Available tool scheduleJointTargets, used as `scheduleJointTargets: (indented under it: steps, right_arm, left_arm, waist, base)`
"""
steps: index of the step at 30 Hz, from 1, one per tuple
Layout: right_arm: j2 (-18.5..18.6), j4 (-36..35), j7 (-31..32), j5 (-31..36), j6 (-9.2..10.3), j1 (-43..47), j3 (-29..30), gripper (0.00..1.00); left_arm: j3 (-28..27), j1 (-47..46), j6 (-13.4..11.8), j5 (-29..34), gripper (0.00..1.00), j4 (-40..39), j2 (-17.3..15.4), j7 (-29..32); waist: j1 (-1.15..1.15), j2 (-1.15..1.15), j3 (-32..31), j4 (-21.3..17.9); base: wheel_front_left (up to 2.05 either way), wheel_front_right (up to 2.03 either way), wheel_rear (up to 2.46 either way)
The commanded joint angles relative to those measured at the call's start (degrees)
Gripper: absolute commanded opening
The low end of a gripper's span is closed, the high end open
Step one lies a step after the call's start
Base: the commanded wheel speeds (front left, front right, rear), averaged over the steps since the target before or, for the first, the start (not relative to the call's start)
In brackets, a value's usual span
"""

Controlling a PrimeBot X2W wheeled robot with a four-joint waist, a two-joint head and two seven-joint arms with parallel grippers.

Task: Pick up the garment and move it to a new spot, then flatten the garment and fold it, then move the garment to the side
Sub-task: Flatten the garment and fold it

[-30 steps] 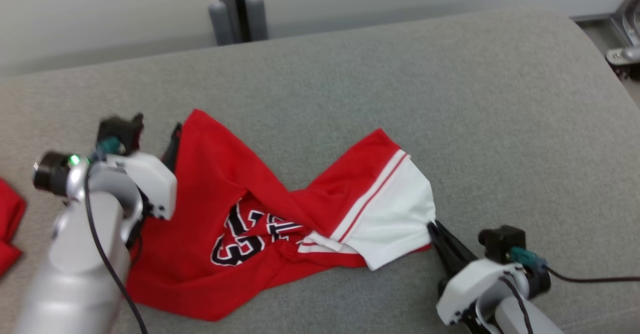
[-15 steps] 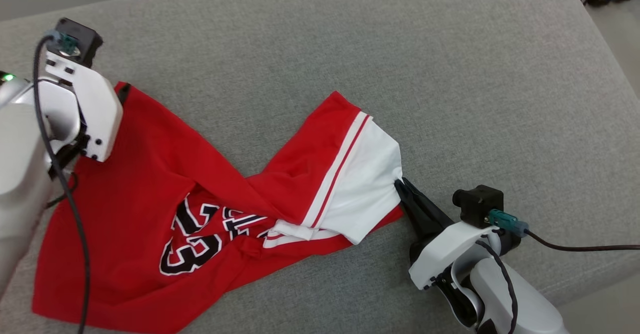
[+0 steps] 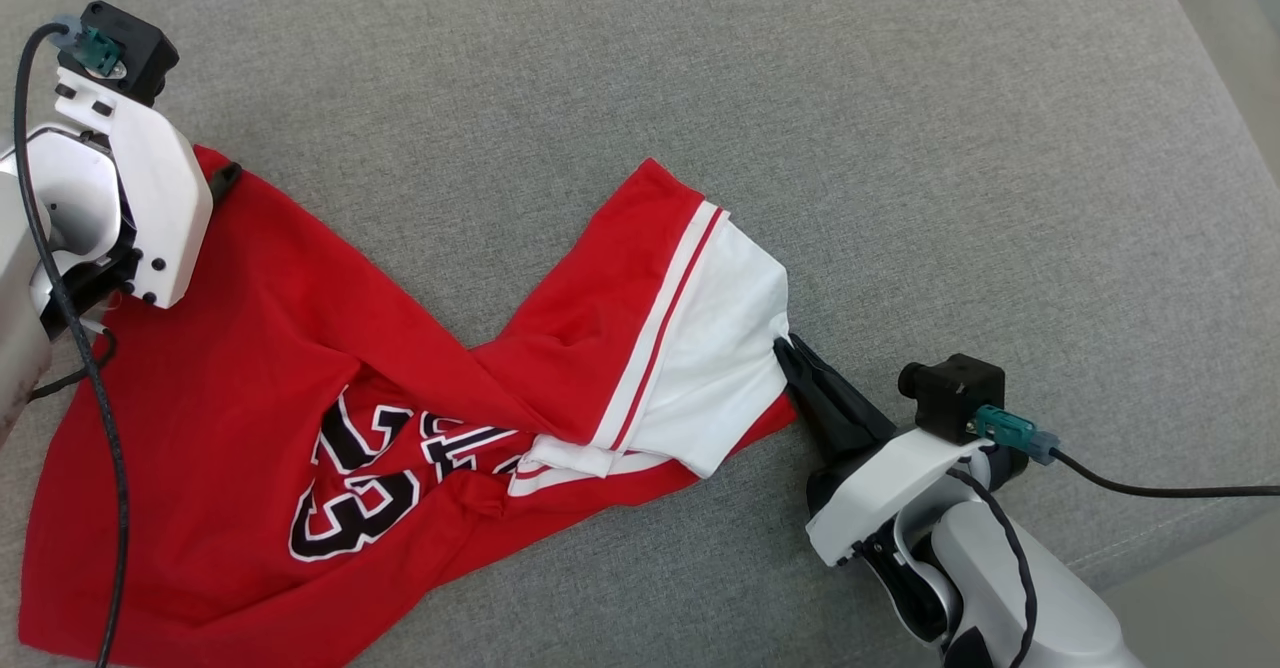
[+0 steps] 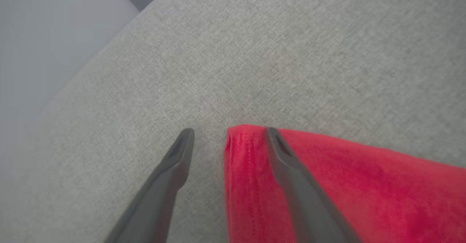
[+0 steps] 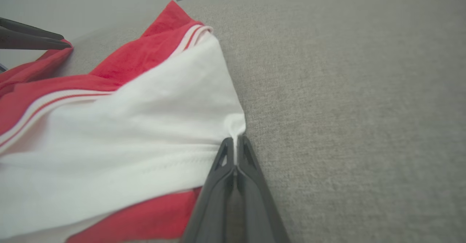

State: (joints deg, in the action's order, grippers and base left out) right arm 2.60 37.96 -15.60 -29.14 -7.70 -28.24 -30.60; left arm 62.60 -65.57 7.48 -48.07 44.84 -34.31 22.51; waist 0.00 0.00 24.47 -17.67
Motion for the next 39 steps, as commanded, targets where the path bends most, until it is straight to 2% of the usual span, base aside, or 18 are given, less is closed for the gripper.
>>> scheduleJointTargets:
  steps: [1, 10, 11, 12, 13, 14, 26, 34, 39]
  right_arm:
    - [0.58, 1.27, 0.72, -0.35, 0.37, 0.23, -0.14, 0.0]
    - [0.57, 1.63, 0.79, -0.4, 0.42, 0.16, -0.11, 0.0]
    - [0.57, 1.65, 0.79, -0.39, 0.41, 0.16, -0.14, 0.0]
    - [0.57, 1.67, 0.79, -0.41, 0.42, 0.15, -0.13, 0.0]
    - [0.57, 1.71, 0.82, -0.42, 0.42, 0.14, -0.15, 0.0]
    - [0.57, 1.77, 0.83, -0.44, 0.42, 0.12, -0.18, 0.0]
    - [0.53, 2.63, 0.83, 0.06, 0.42, 0.56, 0.51, 0.0]
    - [0.7, 2.95, 0.48, -0.56, 0.34, 1.78, 3.29, 0.0]
    - [1.97, 2.73, 0.36, -1.78, 0.26, 2.85, 6.69, 0.0]
  left_arm:
    - [0.96, -1.15, -0.03, -1.16, 1.0, -0.17, -0.49, -0.02]
    - [7.15, -3.24, -0.03, -7.43, 1.0, -0.12, -0.79, -1.56]
    - [7.57, -3.31, -0.03, -7.89, 0.94, -0.01, -0.67, -1.57]
    - [7.9, -3.42, -0.02, -8.4, 0.62, 0.1, -0.56, -1.48]
    - [8.19, -3.64, -0.03, -8.96, 0.26, 0.27, -0.51, -1.49]
    - [8.41, -3.92, -0.03, -9.37, 0.0, 0.49, -0.49, -1.64]
    - [10.15, -3.75, -0.02, -11.55, 0.0, 2.24, 1.14, -4.78]
    - [10.43, -0.39, -0.02, -11.95, 0.0, 3.26, 3.43, -11.5]
    - [10.53, 3.03, -0.02, -12.43, 0.0, 4.93, 6.25, -17.4]
  waist:
    - [0.0, 0.0, 0.18, -0.02]
    - [0.0, 0.0, 0.87, 0.09]
    - [0.0, 0.0, 0.91, 0.1]
    - [0.0, 0.0, 0.93, 0.12]
    - [0.0, 0.0, 0.95, 0.13]
    - [0.0, 0.0, 0.95, 0.16]
    - [0.0, 0.0, -0.87, 1.64]
    - [0.0, 0.0, -5.89, 4.74]
    - [0.0, 0.0, -10.92, 8.66]
  base:
    - [0.0, 0.0, 0.0]
    - [0.0, 0.0, 0.0]
    - [0.0, 0.0, 0.0]
    - [0.0, 0.0, 0.0]
    - [0.0, 0.0, 0.0]
    - [0.0, 0.0, 0.0]
    - [0.0, 0.0, 0.0]
    - [0.0, 0.0, 0.0]
    - [0.0, 0.0, 0.0]
